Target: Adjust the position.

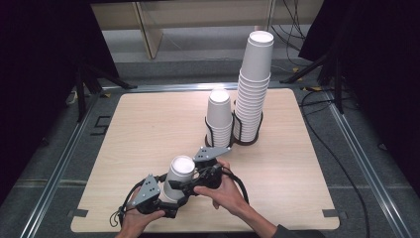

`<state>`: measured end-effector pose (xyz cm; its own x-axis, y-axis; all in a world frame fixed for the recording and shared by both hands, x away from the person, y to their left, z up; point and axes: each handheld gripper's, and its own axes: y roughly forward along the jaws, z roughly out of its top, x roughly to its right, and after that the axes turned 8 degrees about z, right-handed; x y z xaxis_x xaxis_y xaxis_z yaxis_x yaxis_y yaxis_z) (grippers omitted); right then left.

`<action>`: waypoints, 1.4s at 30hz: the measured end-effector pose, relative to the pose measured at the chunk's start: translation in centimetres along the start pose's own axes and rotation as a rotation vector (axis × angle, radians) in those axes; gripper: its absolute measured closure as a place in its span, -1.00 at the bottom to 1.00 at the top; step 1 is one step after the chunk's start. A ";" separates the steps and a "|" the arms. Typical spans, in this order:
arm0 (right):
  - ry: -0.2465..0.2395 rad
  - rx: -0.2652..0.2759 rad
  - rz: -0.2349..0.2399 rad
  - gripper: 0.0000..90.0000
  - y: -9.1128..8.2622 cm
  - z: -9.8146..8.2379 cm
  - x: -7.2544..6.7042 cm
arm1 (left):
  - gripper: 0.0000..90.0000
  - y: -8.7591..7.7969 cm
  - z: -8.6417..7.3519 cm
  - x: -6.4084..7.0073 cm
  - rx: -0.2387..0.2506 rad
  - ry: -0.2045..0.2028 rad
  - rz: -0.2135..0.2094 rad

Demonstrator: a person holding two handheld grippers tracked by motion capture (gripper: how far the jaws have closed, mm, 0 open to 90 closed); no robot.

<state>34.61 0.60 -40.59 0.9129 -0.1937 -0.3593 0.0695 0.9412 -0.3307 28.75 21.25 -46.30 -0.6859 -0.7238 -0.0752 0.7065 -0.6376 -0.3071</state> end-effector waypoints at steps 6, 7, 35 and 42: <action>-0.024 -0.037 0.003 -0.65 -1.2 0.8 -0.3 | -0.81 -0.5 0.2 0.0 -0.056 0.102 0.024; -0.038 -0.049 0.000 -0.65 -1.4 0.9 -0.2 | -0.81 -0.5 0.2 0.1 -0.054 0.105 0.026; -0.037 -0.180 0.044 -0.49 -2.2 1.0 -0.2 | -0.82 -0.6 0.4 0.7 -0.159 0.259 -0.011; 0.004 -0.135 0.067 -0.47 -3.0 1.4 0.0 | -0.93 -0.7 0.2 0.4 -0.053 0.176 -0.033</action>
<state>34.96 -1.78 -38.33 0.9120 -0.1331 -0.3881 -0.0467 0.9061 -0.4204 28.00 21.31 -45.96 -0.7315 -0.6428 -0.2275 0.6764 -0.6418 -0.3614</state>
